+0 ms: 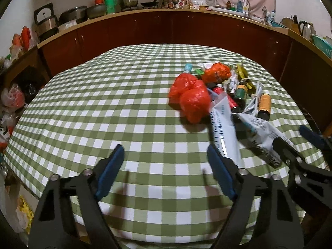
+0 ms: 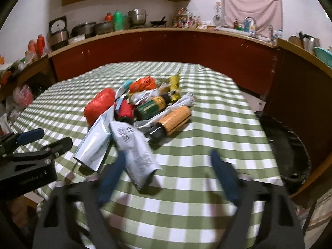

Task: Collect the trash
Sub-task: 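Grasp the white milk-powder packet with the left tool while the right tool grasps another white packet, then carry both white packets over the black bin and open both tools, then return both tools to the table and grasp the red plastic bag with the left tool, then grasp the tan cylindrical can with the right tool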

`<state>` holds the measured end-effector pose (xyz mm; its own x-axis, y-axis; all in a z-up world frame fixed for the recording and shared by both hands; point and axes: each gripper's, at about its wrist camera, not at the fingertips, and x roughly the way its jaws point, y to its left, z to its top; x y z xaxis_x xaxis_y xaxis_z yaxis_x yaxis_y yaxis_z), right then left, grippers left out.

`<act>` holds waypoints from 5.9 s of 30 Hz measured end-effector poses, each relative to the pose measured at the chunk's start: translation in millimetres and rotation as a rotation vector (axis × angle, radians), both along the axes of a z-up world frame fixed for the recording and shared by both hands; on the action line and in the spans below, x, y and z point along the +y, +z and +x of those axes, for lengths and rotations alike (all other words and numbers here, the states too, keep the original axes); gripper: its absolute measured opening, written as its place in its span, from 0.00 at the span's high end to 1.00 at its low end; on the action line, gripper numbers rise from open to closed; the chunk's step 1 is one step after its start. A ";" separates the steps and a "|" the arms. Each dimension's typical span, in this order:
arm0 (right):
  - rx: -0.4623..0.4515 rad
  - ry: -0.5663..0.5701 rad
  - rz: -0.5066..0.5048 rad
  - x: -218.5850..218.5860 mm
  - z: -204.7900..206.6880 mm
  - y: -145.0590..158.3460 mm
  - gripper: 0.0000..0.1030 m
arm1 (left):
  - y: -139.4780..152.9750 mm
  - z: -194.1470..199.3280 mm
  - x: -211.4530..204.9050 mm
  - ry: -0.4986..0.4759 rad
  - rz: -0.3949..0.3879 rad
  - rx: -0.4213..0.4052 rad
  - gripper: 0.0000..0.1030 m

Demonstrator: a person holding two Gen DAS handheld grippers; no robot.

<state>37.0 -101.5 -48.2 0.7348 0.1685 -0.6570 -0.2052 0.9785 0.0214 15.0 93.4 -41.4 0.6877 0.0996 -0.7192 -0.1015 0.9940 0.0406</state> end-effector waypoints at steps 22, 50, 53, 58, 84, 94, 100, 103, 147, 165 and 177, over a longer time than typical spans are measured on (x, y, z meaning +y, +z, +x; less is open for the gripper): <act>-0.001 0.108 0.043 8.8 -10.1 6.4 0.94 | 7.4 4.4 -26.2 -0.085 -0.034 -0.013 0.33; -0.084 -0.040 0.042 -49.8 -16.8 23.7 0.94 | 24.0 -8.9 -74.3 -0.224 -0.006 -0.119 0.93; -0.099 -0.083 0.037 -63.0 -13.6 28.2 0.94 | 34.1 -1.9 -85.9 -0.248 -0.017 -0.133 0.93; -0.115 -0.189 0.027 -96.8 -4.8 31.6 0.94 | 42.6 16.8 -120.8 -0.329 -0.061 -0.141 0.93; -0.050 -0.480 0.061 -228.0 45.7 -11.5 0.94 | -2.2 117.6 -316.0 -0.519 0.034 -0.008 0.91; -0.003 -0.506 0.100 -248.6 60.6 -28.6 0.89 | -11.3 132.6 -329.1 -0.508 0.032 0.055 0.65; -0.017 -0.516 0.107 -252.0 57.4 -20.0 0.70 | -2.5 127.2 -318.2 -0.495 0.003 0.045 0.56; -0.039 -0.527 0.099 -248.9 53.2 -12.1 0.62 | 4.9 124.4 -309.6 -0.490 -0.008 0.031 0.54; 0.018 -0.195 0.090 -28.7 68.1 11.7 0.36 | 0.2 103.9 -20.9 -0.058 0.022 0.039 0.38; 0.082 -0.162 0.029 2.3 77.5 2.0 0.37 | -1.9 87.8 8.8 -0.091 -0.044 0.031 0.62; 0.108 -0.156 0.013 -3.4 73.3 -1.7 0.74 | -1.1 81.4 19.7 -0.086 -0.046 0.020 0.62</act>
<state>110.3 -104.9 -49.9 0.6782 0.0669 -0.7318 -0.0472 0.9978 0.0475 96.4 113.1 -42.5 0.6780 0.0075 -0.7350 -0.0153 0.9999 -0.0040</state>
